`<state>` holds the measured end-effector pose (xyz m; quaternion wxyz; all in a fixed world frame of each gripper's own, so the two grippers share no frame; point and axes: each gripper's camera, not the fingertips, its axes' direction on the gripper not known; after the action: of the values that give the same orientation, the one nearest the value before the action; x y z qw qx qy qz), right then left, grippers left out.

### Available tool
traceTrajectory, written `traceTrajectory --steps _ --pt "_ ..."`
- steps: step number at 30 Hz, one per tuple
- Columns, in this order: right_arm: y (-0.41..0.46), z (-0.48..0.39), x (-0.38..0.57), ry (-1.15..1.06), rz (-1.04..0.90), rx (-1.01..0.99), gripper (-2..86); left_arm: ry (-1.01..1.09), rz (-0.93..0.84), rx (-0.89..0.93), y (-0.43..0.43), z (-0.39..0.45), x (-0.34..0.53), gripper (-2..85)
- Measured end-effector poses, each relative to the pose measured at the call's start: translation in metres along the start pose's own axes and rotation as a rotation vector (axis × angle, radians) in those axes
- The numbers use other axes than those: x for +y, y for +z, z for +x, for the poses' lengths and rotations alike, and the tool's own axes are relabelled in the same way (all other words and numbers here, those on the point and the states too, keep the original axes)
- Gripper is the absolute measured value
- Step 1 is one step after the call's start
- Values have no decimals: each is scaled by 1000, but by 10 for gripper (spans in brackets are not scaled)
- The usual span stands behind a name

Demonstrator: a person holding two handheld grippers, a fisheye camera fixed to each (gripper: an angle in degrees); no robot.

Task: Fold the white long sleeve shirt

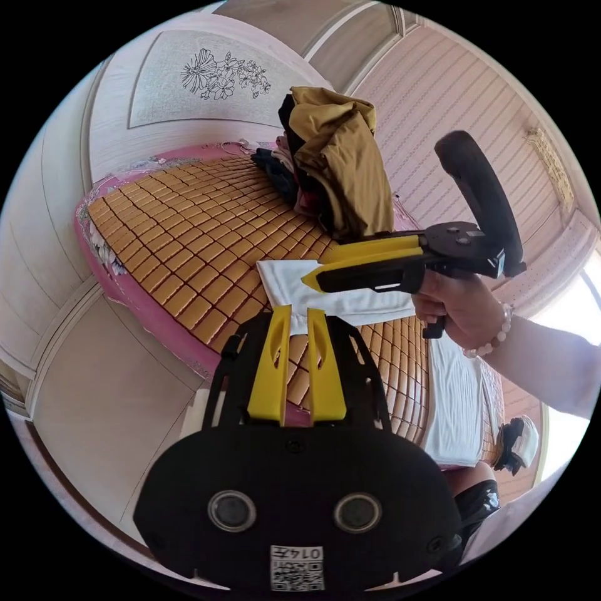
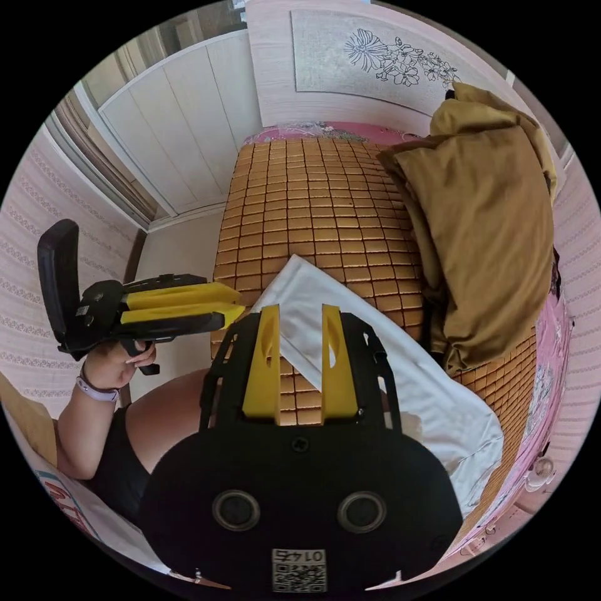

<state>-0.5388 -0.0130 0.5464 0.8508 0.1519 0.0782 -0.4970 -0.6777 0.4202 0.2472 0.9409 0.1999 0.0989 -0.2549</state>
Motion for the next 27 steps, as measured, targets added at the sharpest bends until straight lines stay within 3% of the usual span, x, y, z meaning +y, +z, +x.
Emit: traceTrajectory --steps 8,16,23,27 --pt "45 -21 -44 -56 -61 58 94 -2 -75 -70 40 11 5 43" --pt "19 12 -6 109 100 -28 0 87 1 -99 38 49 9 -8" --pt "-107 72 111 300 439 -35 -4 393 283 193 -5 186 3 -9" --pt "-223 70 242 381 670 197 -1 608 341 472 -21 288 18 -7"
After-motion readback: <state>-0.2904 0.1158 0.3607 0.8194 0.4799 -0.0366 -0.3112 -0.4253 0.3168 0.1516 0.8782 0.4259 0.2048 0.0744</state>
